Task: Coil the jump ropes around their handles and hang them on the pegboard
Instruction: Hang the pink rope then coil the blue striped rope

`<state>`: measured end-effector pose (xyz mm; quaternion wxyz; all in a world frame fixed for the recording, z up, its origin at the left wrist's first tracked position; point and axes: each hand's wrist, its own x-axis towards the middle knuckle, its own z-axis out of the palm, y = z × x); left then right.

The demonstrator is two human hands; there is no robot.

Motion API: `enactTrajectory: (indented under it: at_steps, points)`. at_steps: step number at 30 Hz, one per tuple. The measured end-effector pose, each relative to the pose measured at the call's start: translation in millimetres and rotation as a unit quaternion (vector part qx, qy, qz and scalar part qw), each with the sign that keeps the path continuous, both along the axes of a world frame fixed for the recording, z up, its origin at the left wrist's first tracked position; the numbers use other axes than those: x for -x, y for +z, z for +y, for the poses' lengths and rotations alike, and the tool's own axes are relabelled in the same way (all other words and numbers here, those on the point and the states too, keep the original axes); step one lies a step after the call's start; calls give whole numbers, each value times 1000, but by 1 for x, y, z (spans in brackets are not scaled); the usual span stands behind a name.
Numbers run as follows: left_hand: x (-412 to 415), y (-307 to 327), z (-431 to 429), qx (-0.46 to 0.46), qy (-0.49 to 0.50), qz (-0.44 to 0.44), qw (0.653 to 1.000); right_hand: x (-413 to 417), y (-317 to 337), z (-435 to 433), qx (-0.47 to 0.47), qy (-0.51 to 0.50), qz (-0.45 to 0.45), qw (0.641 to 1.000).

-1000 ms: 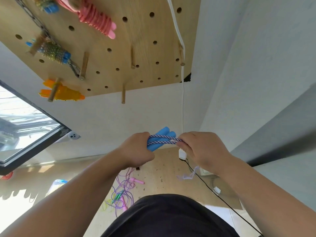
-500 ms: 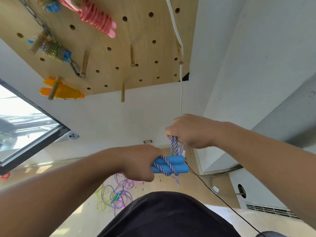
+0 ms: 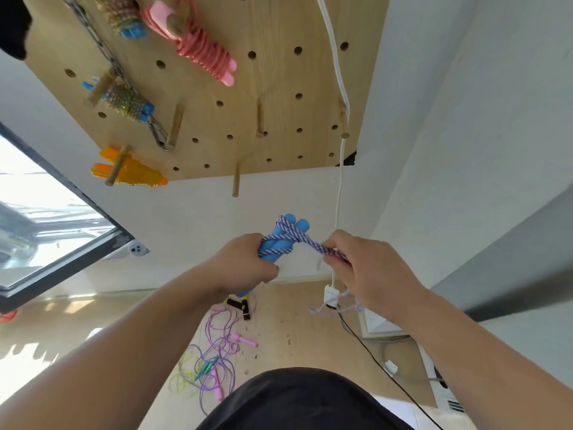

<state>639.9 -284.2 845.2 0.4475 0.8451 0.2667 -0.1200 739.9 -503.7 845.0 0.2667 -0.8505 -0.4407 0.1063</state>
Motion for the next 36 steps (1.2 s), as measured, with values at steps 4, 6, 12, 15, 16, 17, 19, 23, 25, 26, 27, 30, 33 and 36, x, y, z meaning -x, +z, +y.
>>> enactTrajectory:
  at_steps: [4, 6, 12, 15, 16, 17, 19, 23, 25, 26, 27, 30, 33, 36]
  points:
    - [8, 15, -16, 151, -18, -23, 988, 5, -3, -7, -73, -42, 144, 986]
    - [9, 23, -18, 225, -35, -35, 973, 7, 5, -7, -128, -41, 251, 959]
    - [11, 30, -27, 499, -117, -16, 859, 0, 19, 1, -246, -11, 490, 836]
    - [8, 23, -38, 626, -140, -6, 768, 6, 23, 14, -272, 40, 512, 814]
    - [7, 20, -40, 654, -147, -4, 742, 7, 24, 17, -284, 33, 511, 811]
    - [5, 17, -41, 676, -153, 0, 721, 6, 24, 21, -294, 19, 511, 808]
    - [4, 14, -43, 701, -153, 14, 697, 6, 26, 27, -295, -11, 530, 795]
    - [1, 9, -44, 716, -143, 22, 683, 8, 25, 34, -267, -48, 553, 788]
    - [0, 7, -44, 724, -135, 20, 676, 7, 27, 37, -274, -50, 557, 782]
    - [-1, 7, -44, 726, -131, 15, 675, 5, 27, 39, -280, -43, 557, 781]
    - [-1, 6, -44, 727, -130, 12, 674, 3, 25, 41, -285, -36, 554, 782]
    - [-1, 0, -35, 711, -127, 9, 691, 0, 19, 46, -298, -37, 522, 798]
    - [1, -4, -23, 617, -52, 42, 784, -5, 8, 45, -293, -61, 473, 829]
    - [-1, 1, -24, 344, 52, -14, 938, -8, 0, 43, -287, -95, 411, 860]
